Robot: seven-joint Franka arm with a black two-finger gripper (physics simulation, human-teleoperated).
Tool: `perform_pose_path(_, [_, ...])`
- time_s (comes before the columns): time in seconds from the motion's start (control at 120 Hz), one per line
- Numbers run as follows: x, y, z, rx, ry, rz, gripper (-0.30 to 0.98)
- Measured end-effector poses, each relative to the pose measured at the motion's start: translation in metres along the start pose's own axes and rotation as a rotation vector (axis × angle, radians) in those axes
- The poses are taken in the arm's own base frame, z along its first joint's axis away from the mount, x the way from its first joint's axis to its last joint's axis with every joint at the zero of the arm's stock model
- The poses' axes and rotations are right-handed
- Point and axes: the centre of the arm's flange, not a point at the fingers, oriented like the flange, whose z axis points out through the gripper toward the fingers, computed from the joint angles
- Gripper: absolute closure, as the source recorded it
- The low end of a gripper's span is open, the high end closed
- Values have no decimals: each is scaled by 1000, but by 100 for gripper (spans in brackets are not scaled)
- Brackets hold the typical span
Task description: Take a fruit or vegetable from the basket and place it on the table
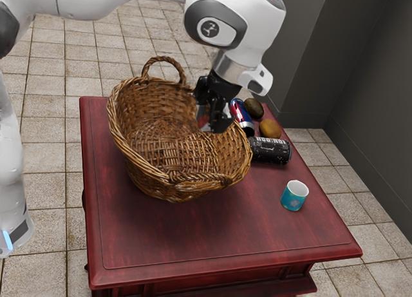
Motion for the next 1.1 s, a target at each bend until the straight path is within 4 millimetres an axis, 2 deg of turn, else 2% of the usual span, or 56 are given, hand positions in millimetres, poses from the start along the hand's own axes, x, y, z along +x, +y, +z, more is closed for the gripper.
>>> perform_pose_path(0.15, [1,40,-8,44,2,67,50])
perform_pose_path(0.2, [-11,40,-17,63,12,64,51])
perform_pose_path(0.233, [-21,32,-23,76,20,49,50])
perform_pose_path(0.267, [-19,17,-24,85,12,19,50])
perform_pose_path(0.375, [28,-52,-13,89,-42,-118,50])
perform_pose_path(0.442, [62,-83,-7,85,-60,-163,50])
perform_pose_path(0.467, [74,-88,-2,86,-67,-167,50])
perform_pose_path(0.5, [83,-80,0,94,-65,-142,50])
perform_pose_path(0.575, [81,-25,-9,114,-27,-27,50])
perform_pose_path(0.642, [78,-2,-18,136,11,26,50])
perform_pose_path(0.7, [77,8,-23,154,34,50,50])
perform_pose_path(0.783, [87,4,-26,158,48,48,50])
perform_pose_path(0.833, [91,-15,-29,166,48,18,50])
perform_pose_path(0.917, [102,-59,-27,173,27,-43,50])
perform_pose_path(1.0, [120,-111,-13,174,-18,-115,50])
perform_pose_path(1.1, [132,-156,2,153,-57,-157,50])
